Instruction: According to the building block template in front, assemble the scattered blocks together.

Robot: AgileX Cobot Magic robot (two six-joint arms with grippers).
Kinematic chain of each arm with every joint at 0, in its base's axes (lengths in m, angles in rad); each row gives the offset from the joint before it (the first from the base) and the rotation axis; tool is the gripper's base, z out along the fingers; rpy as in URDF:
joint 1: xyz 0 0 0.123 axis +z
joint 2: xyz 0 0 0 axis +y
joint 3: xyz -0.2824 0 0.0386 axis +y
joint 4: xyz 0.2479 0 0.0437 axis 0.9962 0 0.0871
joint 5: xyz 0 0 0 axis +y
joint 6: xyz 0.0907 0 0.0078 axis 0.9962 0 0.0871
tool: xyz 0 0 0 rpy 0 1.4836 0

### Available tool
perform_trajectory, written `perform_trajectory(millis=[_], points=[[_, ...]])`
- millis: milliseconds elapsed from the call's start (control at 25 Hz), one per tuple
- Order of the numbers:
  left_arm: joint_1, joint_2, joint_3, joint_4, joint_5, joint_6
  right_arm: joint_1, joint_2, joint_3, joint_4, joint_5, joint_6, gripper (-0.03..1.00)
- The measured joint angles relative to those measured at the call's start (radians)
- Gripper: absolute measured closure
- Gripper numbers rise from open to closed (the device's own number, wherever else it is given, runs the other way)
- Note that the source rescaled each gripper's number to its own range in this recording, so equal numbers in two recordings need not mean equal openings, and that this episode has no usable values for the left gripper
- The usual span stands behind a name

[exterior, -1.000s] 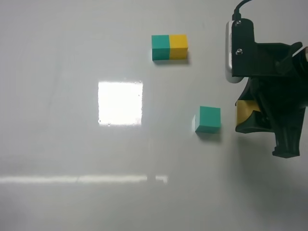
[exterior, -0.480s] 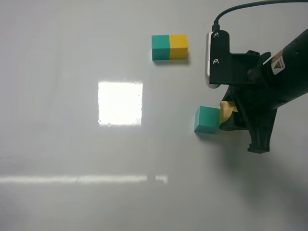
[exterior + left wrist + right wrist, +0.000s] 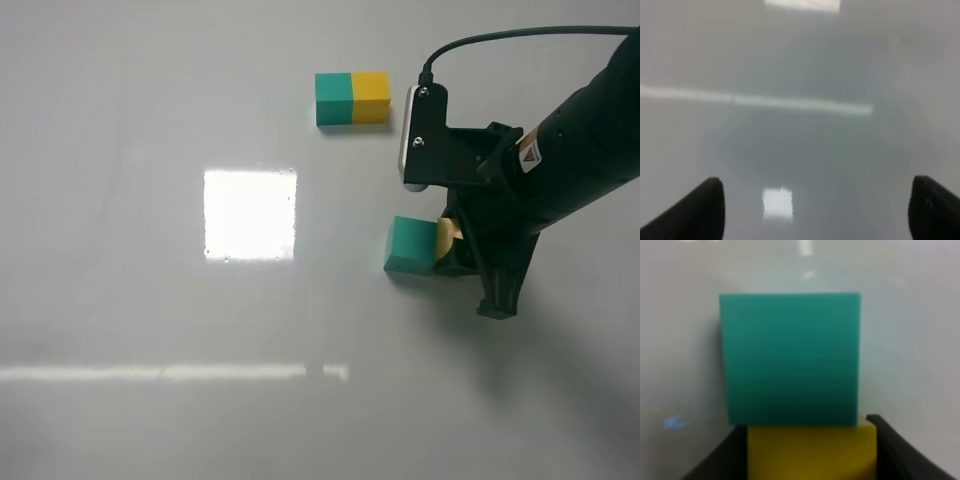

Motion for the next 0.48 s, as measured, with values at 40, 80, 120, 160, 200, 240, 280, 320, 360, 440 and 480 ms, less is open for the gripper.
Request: perform_trajectory(millis=[40,80,120,160,200,240,280,320,360,440,480], points=[[0.000,0.000,0.000,0.000,0.000,0.001,0.000,0.001,0.000,0.009,-0.002,0.007,0.97],[0.000,0.000,0.000,0.000,0.000,0.001,0.000,0.002,0.000,0.021,-0.003,0.014,0.97],[0.000,0.000,0.000,0.000,0.000,0.001,0.000,0.003,0.000,0.033,-0.003,0.017,0.97],[0.000,0.000,0.000,0.000,0.000,0.001,0.000,0.005,0.000,0.048,-0.004,0.018,0.97],[0.000,0.000,0.000,0.000,0.000,0.001,0.000,0.007,0.000,0.062,-0.007,0.019,0.97],[0.000,0.000,0.000,0.000,0.000,0.001,0.000,0.008,0.000,0.076,-0.011,0.020,0.97],[0.000,0.000,0.000,0.000,0.000,0.001,0.000,0.009,0.000,0.089,-0.014,0.021,0.97],[0.000,0.000,0.000,0.000,0.000,0.001,0.000,0.009,0.000,0.096,-0.019,0.026,0.97],[0.000,0.000,0.000,0.000,0.000,0.001,0.000,0.009,0.000,0.100,-0.024,0.031,0.97],[0.000,0.000,0.000,0.000,0.000,0.001,0.000,0.010,0.002,0.110,-0.035,0.038,0.97],[0.000,0.000,0.000,0.000,0.000,0.001,0.000,0.010,0.003,0.114,-0.037,0.042,0.97]])
